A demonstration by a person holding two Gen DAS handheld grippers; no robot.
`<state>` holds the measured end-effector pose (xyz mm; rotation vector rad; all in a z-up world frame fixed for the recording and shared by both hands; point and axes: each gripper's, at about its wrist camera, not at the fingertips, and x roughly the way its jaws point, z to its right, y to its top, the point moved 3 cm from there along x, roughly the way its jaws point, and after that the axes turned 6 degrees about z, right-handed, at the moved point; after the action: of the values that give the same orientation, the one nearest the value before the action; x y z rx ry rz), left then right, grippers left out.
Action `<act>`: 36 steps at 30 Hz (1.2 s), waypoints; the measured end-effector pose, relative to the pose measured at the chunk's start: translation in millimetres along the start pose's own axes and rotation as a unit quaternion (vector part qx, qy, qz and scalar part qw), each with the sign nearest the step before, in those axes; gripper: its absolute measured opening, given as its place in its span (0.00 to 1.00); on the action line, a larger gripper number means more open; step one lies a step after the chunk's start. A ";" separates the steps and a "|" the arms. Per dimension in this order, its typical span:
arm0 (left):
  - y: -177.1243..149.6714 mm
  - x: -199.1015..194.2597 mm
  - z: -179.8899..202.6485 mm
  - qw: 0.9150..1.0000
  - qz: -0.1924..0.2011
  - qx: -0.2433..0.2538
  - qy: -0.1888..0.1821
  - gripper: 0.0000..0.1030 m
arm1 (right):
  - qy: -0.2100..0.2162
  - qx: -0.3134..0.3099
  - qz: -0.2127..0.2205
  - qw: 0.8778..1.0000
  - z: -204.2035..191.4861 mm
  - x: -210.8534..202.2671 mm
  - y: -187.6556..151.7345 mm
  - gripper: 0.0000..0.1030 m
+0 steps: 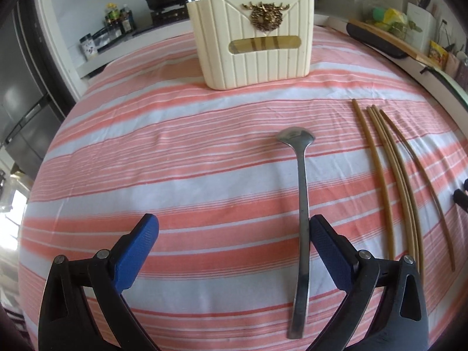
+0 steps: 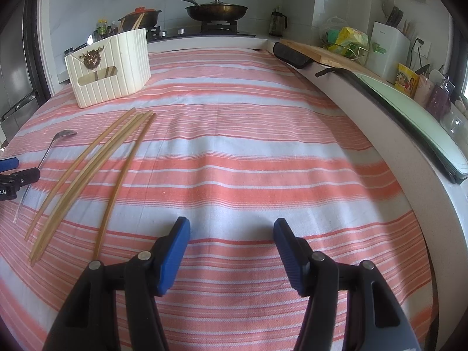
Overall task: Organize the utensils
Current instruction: 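Grasp the long silver spoon with the left tool while the right tool grasps a wooden chopstick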
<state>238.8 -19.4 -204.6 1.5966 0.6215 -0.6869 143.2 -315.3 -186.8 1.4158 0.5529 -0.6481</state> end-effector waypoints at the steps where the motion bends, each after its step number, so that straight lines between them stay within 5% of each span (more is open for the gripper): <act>1: -0.6 -1.2 -4.8 1.000 0.000 -0.002 0.003 0.99 | 0.000 0.000 0.000 1.000 0.0 -0.1 -0.1 0.59; 9: 6.7 3.6 -32.4 0.999 -0.004 -0.038 0.010 0.99 | 0.000 0.000 0.000 1.000 0.1 0.1 0.1 0.59; 12: 14.6 -3.0 -32.3 0.998 0.007 -0.052 -0.038 0.99 | 0.000 0.000 0.000 1.000 0.0 0.1 0.1 0.59; 15: 22.8 0.1 -10.2 0.998 -0.001 -0.011 -0.065 0.99 | 0.000 0.000 0.000 1.000 0.1 0.1 0.1 0.59; 20: 31.4 27.0 18.8 0.997 -0.016 0.063 -0.037 0.99 | 0.000 0.000 0.001 1.000 0.0 0.1 0.1 0.59; 36: 40.0 24.2 -39.9 1.000 -0.005 0.010 -0.006 0.99 | 0.000 0.001 0.001 1.000 0.9 -0.1 -0.2 0.59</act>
<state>287.7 15.3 -191.7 1.6077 0.6152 -0.7119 143.0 -316.3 -186.7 1.4179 0.5501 -0.6465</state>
